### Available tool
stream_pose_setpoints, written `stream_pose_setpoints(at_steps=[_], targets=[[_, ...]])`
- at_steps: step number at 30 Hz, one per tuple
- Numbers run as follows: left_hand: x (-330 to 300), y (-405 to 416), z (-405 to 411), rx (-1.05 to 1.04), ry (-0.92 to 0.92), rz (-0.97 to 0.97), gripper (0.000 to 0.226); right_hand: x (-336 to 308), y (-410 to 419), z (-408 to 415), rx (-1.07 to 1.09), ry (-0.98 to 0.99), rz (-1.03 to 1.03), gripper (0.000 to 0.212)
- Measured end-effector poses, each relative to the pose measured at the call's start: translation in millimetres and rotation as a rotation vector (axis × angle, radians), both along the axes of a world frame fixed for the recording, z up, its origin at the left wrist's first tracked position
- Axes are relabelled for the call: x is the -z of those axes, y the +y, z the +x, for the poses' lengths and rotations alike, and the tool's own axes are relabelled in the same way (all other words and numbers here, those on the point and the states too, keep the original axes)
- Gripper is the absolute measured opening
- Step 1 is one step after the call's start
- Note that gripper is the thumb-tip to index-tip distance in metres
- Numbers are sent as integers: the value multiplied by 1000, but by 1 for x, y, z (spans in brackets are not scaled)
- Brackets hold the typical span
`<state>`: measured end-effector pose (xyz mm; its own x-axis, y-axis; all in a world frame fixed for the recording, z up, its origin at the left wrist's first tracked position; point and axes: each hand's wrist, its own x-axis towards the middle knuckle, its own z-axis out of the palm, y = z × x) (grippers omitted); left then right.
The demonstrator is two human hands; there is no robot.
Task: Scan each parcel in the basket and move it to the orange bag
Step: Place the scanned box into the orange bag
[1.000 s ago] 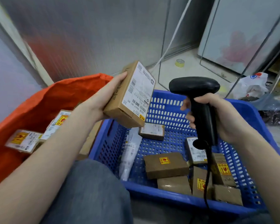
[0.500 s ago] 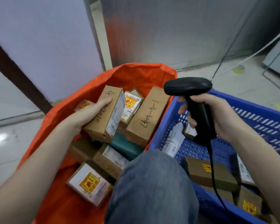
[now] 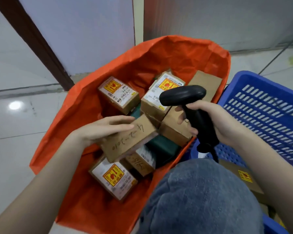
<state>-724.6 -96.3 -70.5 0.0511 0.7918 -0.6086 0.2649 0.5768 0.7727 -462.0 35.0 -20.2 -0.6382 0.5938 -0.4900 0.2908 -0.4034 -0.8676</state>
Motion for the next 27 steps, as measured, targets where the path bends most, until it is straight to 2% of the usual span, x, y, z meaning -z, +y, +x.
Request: stream_pose_setpoints(at_steps=[3,6,11,17,23,27], targets=[[-1,8,3,-141,11,70,72,3,0,2,14,-2,-24,30],[-13,22,9,-214,-55,133,71,-3,1,11,29,11,-6,30],[-61,51,51,-244,-160,284,47,-35,-1,47,90,56,63,31],[-120,95,155,-404,-235,437,22,-87,-10,148,248,96,156,36],[-142,125,283,-216,-185,513,18,-119,-28,280,463,49,310,31],[-130,139,364,-57,-152,496,18,-117,-43,355,593,33,336,27]])
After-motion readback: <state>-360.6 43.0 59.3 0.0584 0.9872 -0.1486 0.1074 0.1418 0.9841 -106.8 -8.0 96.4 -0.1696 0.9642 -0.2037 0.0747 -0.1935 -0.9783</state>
